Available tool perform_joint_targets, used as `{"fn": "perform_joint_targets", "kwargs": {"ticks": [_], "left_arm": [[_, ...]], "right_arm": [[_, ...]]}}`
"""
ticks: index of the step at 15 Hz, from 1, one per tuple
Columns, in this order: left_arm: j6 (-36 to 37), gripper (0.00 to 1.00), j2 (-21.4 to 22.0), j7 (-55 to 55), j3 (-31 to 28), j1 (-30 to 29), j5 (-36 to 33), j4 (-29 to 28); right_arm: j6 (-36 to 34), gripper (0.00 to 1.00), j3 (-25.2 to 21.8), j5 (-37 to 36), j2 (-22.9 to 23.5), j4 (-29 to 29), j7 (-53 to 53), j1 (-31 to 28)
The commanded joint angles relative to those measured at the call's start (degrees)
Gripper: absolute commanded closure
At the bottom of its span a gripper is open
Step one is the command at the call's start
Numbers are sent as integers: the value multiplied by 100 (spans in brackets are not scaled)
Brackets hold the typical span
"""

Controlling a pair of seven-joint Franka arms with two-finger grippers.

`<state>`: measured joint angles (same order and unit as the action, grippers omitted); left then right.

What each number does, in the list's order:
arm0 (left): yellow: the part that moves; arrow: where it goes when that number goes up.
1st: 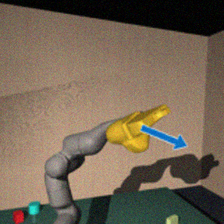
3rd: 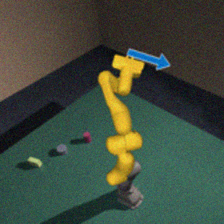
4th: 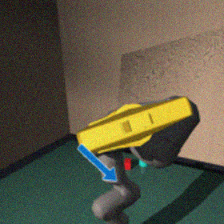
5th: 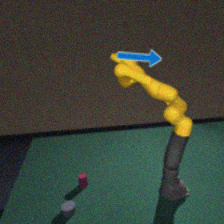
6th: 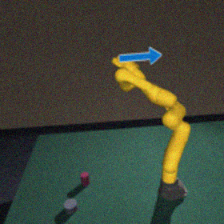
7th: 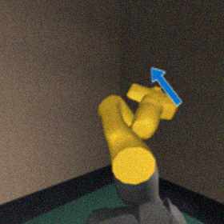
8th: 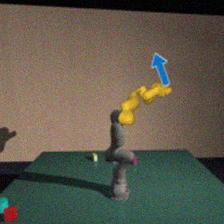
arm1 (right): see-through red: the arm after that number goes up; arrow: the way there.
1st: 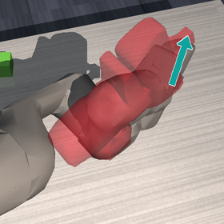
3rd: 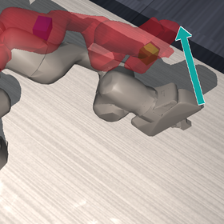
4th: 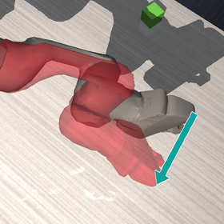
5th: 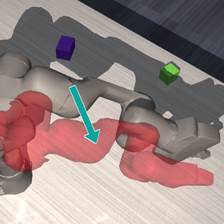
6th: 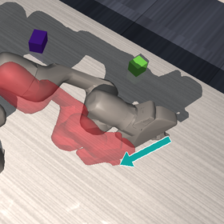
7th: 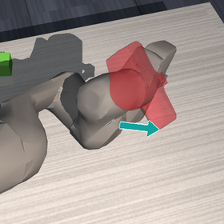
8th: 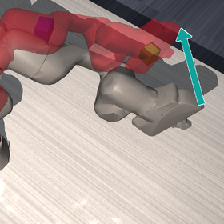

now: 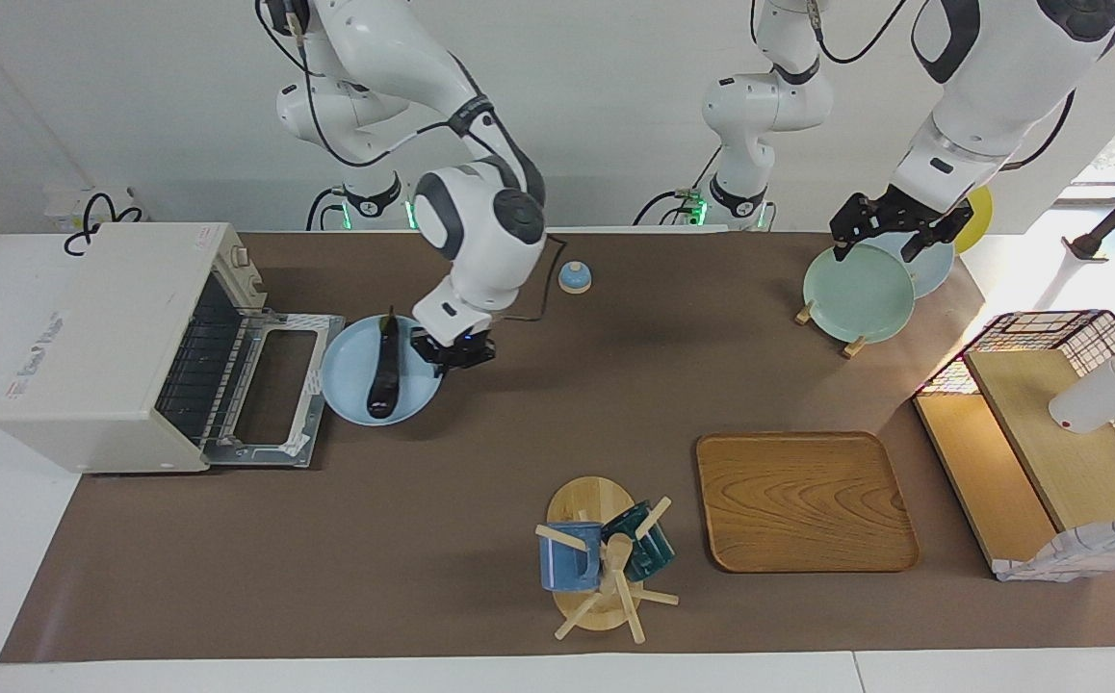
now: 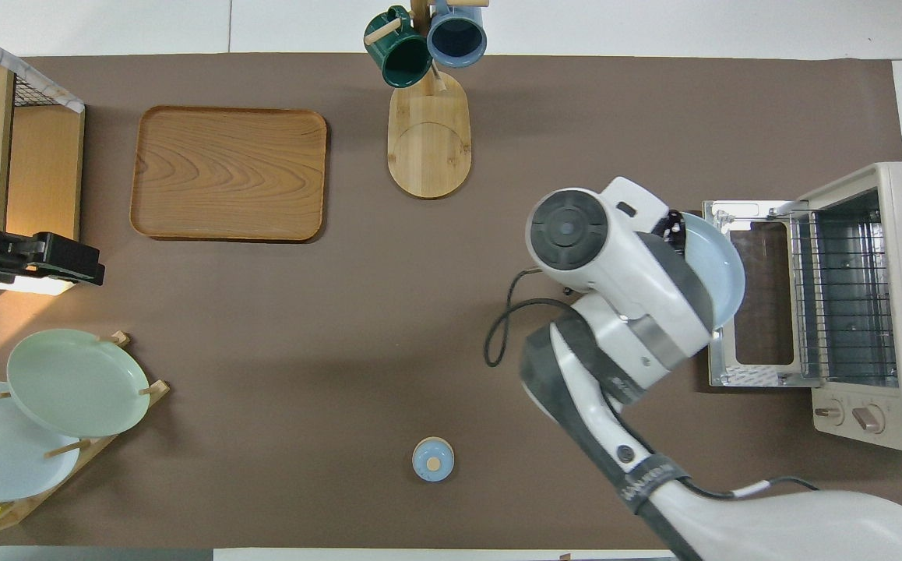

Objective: Put eggplant into oven
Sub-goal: 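Carry the eggplant with the right gripper into the open oven, then open the right gripper inside the oven and draw it back out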

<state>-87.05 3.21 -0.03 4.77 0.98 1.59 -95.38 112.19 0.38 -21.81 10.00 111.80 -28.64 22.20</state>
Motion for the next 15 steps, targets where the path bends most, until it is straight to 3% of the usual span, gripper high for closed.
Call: {"fn": "perform_joint_targets", "kwargs": {"ticks": [1,8,12,15], "left_arm": [[127,0,4,83,112,-133,-72,72],[109,0,30,83,156,-194,-63,63],[65,0,30,21,147,-194,-54,46],[48,0,39,30,121,-194,-54,2]], "right_arm": [[356,100,93,-7,-1069,1141,918,-767],[417,100,102,239,-1246,1239,3001,-2147],[592,100,93,441,-1290,1396,3145,-2290],[1250,100,93,441,-1395,1878,3382,-2509]]}}
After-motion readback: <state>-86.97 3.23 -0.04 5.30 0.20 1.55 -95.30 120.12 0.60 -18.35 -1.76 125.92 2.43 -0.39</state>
